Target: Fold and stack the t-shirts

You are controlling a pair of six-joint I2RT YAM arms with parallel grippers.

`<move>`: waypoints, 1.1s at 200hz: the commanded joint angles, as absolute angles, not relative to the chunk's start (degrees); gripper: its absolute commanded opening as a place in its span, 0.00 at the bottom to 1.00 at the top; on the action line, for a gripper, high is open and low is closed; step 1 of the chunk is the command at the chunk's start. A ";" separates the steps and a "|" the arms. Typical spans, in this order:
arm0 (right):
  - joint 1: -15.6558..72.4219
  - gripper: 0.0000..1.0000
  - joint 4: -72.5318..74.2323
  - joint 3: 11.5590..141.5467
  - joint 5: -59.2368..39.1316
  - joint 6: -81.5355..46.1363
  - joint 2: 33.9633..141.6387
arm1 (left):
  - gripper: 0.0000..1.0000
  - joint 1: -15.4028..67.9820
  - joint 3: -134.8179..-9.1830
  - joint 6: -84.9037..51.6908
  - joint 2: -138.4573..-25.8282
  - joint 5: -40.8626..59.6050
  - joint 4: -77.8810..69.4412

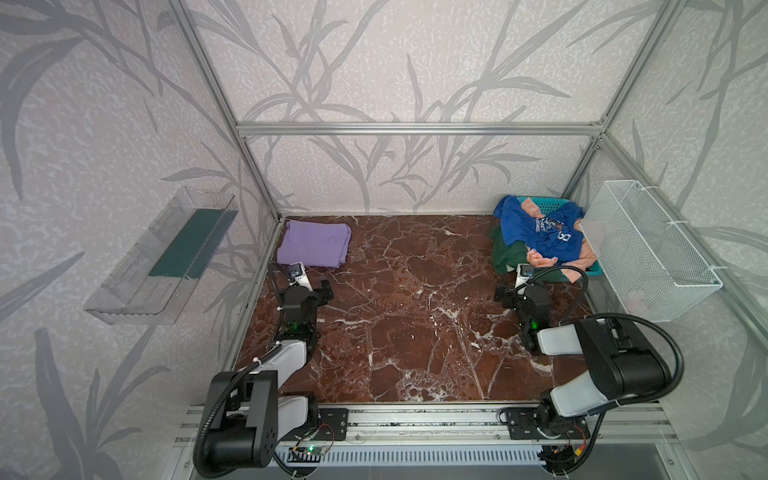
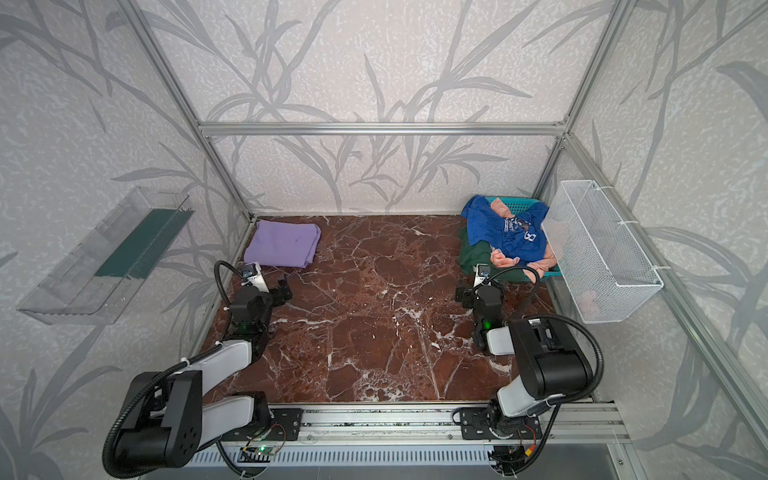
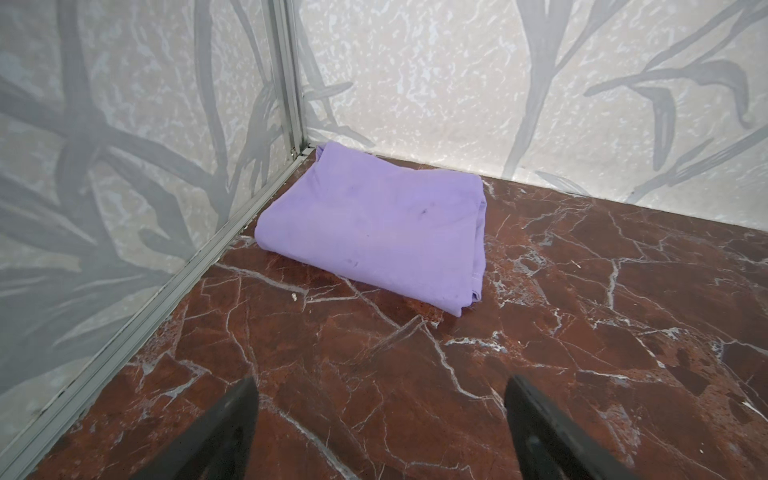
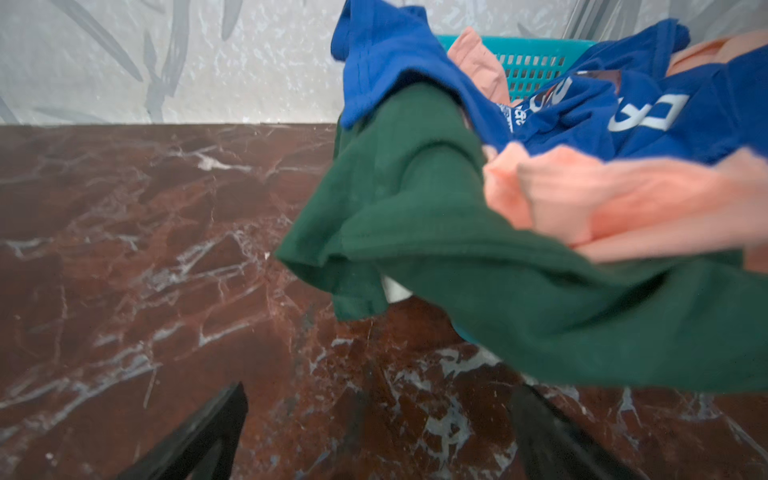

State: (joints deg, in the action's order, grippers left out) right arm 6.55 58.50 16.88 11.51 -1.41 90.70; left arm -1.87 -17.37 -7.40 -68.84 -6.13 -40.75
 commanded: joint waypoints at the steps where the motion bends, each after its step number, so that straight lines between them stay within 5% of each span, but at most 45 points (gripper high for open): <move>1: 6.60 0.99 63.03 16.47 13.01 1.10 89.69 | 0.92 -1.46 -17.50 -4.61 -67.57 0.24 -43.70; 46: 6.59 0.99 65.55 17.05 12.76 1.71 91.66 | 0.99 -0.37 -17.01 -2.77 -65.80 -2.19 -34.99; 119: 6.59 0.99 59.85 19.65 11.59 1.86 91.14 | 0.99 -2.12 -16.25 -1.46 -91.62 -2.28 -67.67; 139: 6.59 0.99 58.05 20.61 9.18 2.92 91.10 | 0.99 -2.77 -20.77 -3.54 -86.27 -3.60 -49.98; 220: 6.86 0.99 57.74 20.79 8.77 3.44 91.19 | 0.99 -3.57 -21.71 -2.43 -89.56 -0.97 -53.50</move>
State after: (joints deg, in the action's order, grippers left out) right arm 6.66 57.65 19.73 8.97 2.92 91.09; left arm -3.55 -21.28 -3.55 -89.25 -1.93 -53.12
